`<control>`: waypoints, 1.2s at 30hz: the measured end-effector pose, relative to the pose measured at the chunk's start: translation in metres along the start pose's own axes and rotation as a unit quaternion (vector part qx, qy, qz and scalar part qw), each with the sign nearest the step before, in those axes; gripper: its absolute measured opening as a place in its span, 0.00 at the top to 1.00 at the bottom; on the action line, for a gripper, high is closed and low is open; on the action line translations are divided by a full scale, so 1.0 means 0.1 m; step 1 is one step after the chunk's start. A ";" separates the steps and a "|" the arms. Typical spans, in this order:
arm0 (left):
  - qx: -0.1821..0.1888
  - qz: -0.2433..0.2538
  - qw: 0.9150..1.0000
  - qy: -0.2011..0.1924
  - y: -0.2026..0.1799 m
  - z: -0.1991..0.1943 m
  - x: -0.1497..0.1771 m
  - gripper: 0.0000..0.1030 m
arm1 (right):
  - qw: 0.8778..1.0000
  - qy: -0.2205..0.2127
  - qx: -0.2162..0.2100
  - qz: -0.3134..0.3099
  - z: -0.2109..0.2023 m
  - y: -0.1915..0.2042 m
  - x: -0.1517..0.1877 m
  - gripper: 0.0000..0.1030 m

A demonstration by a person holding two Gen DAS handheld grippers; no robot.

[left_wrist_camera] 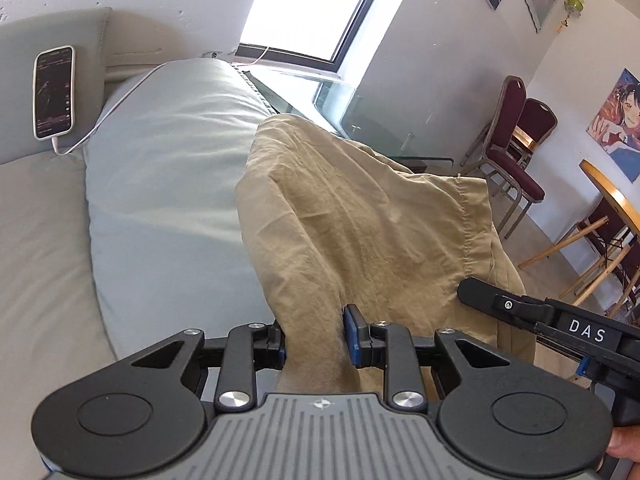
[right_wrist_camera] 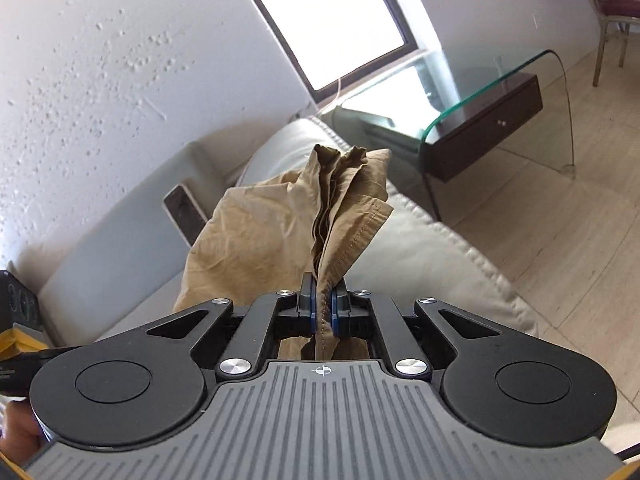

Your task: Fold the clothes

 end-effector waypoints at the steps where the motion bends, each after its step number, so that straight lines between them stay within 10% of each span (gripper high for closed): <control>1: -0.004 -0.002 1.000 0.000 -0.01 0.08 -0.04 0.76 | 1.000 -0.002 0.002 0.004 0.09 -0.04 -0.08 0.93; 9: -0.083 -0.059 0.994 0.031 0.23 0.55 0.13 0.49 | 0.996 0.067 0.050 -0.020 0.97 -0.34 -0.13 0.80; 20: -0.109 -0.009 0.991 -0.078 0.09 -0.32 0.17 0.34 | 0.999 0.022 0.015 0.021 0.27 -0.42 -0.20 0.41; 25: -0.069 0.001 0.995 -0.074 -0.01 -0.60 0.32 0.46 | 0.999 0.021 -0.016 0.036 -0.19 -0.37 -0.09 0.35; 26: -0.066 0.014 0.995 -0.068 -0.07 -0.56 0.36 0.61 | 0.999 0.025 -0.019 0.032 -0.22 -0.35 -0.04 0.39; 29: -0.070 0.057 0.995 -0.048 -0.24 -0.32 0.47 0.96 | 0.998 0.055 -0.019 -0.027 -0.08 -0.18 0.11 0.95; 36: -0.101 0.084 0.991 0.023 -0.38 0.24 0.71 0.97 | 0.982 0.102 0.072 -0.144 0.37 -0.08 0.39 0.99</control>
Point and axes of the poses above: each gripper's, at about its wrist camera, not at the fingertips, and z roughly the way its jaws point, y to its left, x to its underside, the point moved 3 cm from there along z, roughly the way its jaws point, and after that the axes turned 4 degrees about -y, right-handed, at the moved point
